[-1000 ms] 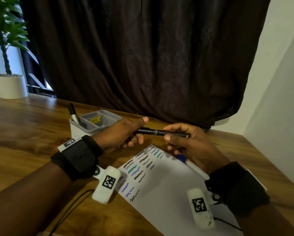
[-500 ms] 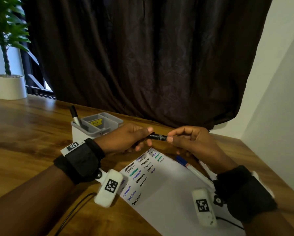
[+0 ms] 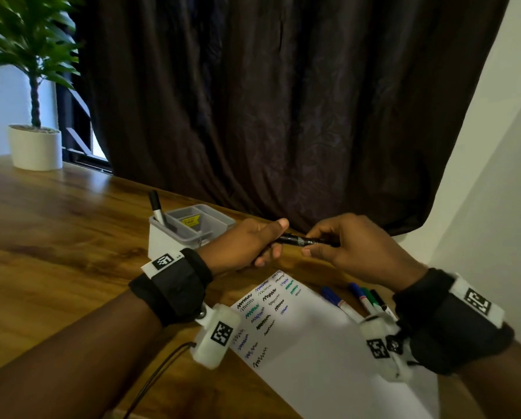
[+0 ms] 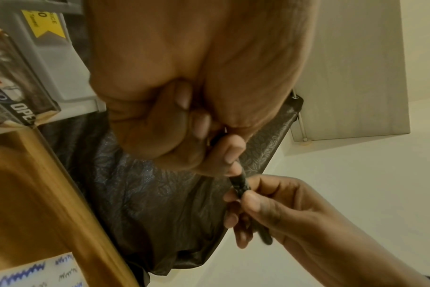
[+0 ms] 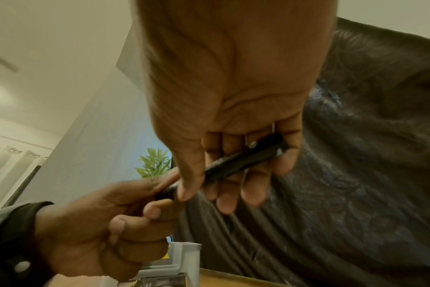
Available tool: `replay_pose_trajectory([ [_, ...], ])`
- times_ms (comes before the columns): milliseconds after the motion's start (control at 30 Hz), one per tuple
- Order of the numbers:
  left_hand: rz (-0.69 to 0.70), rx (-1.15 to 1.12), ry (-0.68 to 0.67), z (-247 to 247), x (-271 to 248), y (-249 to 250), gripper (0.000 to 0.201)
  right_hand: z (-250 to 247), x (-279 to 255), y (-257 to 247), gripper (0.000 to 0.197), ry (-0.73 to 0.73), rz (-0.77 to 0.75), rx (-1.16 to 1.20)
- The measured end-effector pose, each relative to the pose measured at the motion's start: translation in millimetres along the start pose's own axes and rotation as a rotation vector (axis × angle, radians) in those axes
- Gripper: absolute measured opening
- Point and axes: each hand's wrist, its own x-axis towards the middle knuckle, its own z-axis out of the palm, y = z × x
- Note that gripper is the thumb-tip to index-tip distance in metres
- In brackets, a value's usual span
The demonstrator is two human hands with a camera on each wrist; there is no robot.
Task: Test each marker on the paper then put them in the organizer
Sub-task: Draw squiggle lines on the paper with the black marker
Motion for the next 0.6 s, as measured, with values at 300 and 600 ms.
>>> replay_pose_trajectory([
  [300, 0.126, 0.01, -0.004, -2, 3, -5, 0.05, 9, 12, -31, 0.025, -0.062, -0.106, 0.022],
  [600, -0.003, 0.036, -0.056, -4, -1, -1, 0.05, 20, 2, -22, 0.035, -0.047, -0.014, 0.064],
])
